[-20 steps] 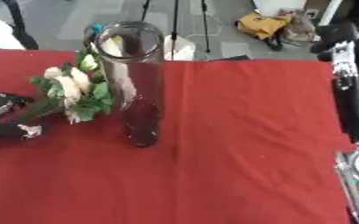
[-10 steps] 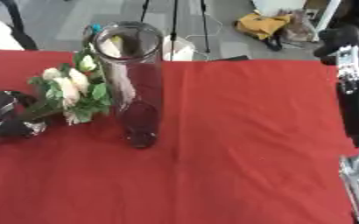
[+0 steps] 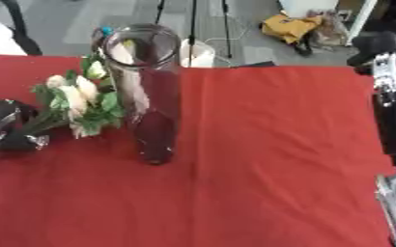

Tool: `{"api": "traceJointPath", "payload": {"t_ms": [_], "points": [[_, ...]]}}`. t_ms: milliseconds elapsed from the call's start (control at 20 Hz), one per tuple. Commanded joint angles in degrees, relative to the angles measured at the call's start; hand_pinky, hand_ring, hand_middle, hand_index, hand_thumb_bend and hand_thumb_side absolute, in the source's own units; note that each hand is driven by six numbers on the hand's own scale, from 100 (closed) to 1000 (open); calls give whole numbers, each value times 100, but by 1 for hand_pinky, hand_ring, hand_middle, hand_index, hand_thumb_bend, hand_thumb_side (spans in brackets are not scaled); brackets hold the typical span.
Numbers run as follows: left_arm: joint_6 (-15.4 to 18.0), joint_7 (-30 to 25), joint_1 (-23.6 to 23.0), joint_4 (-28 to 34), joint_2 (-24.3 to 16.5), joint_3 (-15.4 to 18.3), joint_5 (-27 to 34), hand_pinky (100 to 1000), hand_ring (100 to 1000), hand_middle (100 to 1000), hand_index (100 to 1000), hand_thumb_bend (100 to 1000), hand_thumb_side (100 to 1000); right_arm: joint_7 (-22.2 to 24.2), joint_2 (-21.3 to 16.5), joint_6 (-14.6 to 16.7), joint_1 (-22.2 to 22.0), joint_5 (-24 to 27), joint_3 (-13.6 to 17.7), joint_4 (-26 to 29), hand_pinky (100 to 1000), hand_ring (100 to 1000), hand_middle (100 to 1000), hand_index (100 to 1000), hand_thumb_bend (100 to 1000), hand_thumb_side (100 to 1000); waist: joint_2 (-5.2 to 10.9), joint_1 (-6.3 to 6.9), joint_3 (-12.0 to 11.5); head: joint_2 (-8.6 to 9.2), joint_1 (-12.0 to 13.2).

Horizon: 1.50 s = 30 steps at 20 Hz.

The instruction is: Arrange flowers into the vase.

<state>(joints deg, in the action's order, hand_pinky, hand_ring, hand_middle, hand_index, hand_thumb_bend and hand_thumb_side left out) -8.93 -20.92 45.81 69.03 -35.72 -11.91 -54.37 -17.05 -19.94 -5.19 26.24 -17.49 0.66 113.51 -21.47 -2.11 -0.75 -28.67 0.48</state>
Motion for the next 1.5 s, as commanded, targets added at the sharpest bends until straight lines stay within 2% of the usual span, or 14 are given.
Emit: {"api": "traceJointPath", "payload": {"t_ms": [50,200,400,550,700,900,1000,1050,1250,1350,1500], "points": [[-15,18,82,55,-87,49,60,315,414,528,727,160,637,2,-77,-16,53,50,19,108,681,793,520,718,100,1000,94,11,-1,39,25],[-40,49,83,48,-76,47,101,343,423,510,712,100,626,-2,-77,-22,46,56,24,108,680,790,519,718,100,1000,86,7,3,48,28],[-88,162,88,58,-56,53,170,318,395,476,635,100,605,-13,-76,-25,36,64,32,108,680,789,518,718,100,1000,82,10,3,45,33],[-196,308,96,43,-38,54,223,271,341,419,561,100,600,-12,-74,-28,31,68,36,108,680,787,518,718,100,1000,79,13,9,49,35],[-296,466,101,39,-36,38,221,240,311,397,547,100,591,-10,-73,-35,24,72,40,108,681,787,517,718,100,1000,71,16,17,50,39],[-389,712,118,36,-27,10,56,187,246,341,497,100,580,-7,-70,-33,23,81,39,108,682,787,517,719,100,1000,60,21,18,50,48],[-435,838,130,-8,-18,5,-77,102,153,262,434,100,569,-3,-70,-32,23,86,38,108,682,788,517,719,100,1000,55,23,18,54,56],[-461,899,138,-38,-8,9,-141,100,118,229,407,100,569,-2,-70,-32,21,88,38,108,682,788,517,719,100,1000,53,23,17,56,59],[-543,1053,172,-180,36,29,-293,100,100,173,363,100,588,3,-72,-31,22,95,37,108,682,788,517,719,100,1000,46,20,20,57,70],[-573,1083,185,-258,48,47,-337,100,100,100,305,100,588,6,-71,-30,22,97,38,108,682,788,516,720,100,1000,47,22,19,59,72],[-590,1118,189,-338,57,72,-343,100,100,100,225,100,602,8,-70,-31,13,99,41,108,683,788,516,720,100,1000,50,26,15,56,66]]}}
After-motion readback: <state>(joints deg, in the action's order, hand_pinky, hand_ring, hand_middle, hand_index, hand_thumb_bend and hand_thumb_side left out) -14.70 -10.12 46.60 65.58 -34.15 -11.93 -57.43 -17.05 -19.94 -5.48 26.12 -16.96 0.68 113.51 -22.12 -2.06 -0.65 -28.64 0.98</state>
